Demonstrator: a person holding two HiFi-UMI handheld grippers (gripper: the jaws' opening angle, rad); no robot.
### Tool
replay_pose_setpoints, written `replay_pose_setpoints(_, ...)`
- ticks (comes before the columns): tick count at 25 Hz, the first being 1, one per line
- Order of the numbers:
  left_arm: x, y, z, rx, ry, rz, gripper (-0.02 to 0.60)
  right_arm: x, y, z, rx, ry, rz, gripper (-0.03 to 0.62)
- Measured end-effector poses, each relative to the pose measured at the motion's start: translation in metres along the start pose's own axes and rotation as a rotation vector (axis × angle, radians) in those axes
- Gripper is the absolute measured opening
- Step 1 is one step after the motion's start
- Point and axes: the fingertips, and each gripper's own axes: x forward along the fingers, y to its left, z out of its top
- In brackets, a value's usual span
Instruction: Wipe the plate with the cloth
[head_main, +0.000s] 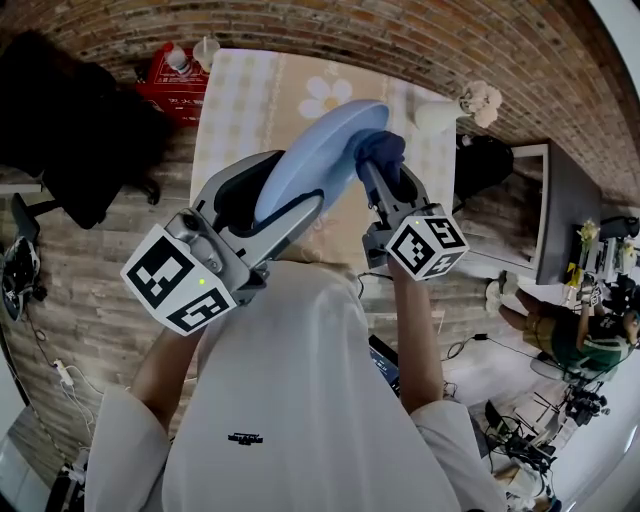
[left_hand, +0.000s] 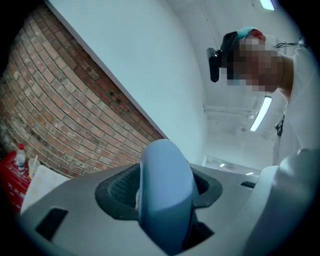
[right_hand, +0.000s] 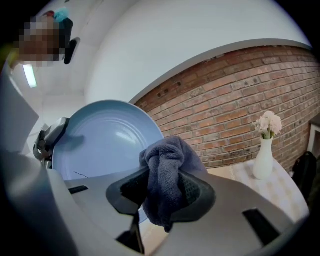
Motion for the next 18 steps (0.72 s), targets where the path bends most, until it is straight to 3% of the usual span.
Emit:
replay_pose_setpoints(3, 0.001, 0.007, 0.005, -0.038, -0.030, 0.017, 0.242, 0.000, 0.004, -0.017, 0.021, 0.032, 0.005, 0.143)
replay_pose_setpoints(8, 0.003, 0.013, 0.008, -0.032, -0.042, 0.033, 0.242, 0.000, 0.018, -0.049, 0.056, 0.084, 0.031, 0.143)
replay_pose_setpoints(18, 0.007, 0.029, 0.000, -0.042, -0.040, 0.073, 0.242, -0.012, 0.081, -0.091, 0.090, 0.165, 0.154, 0.143)
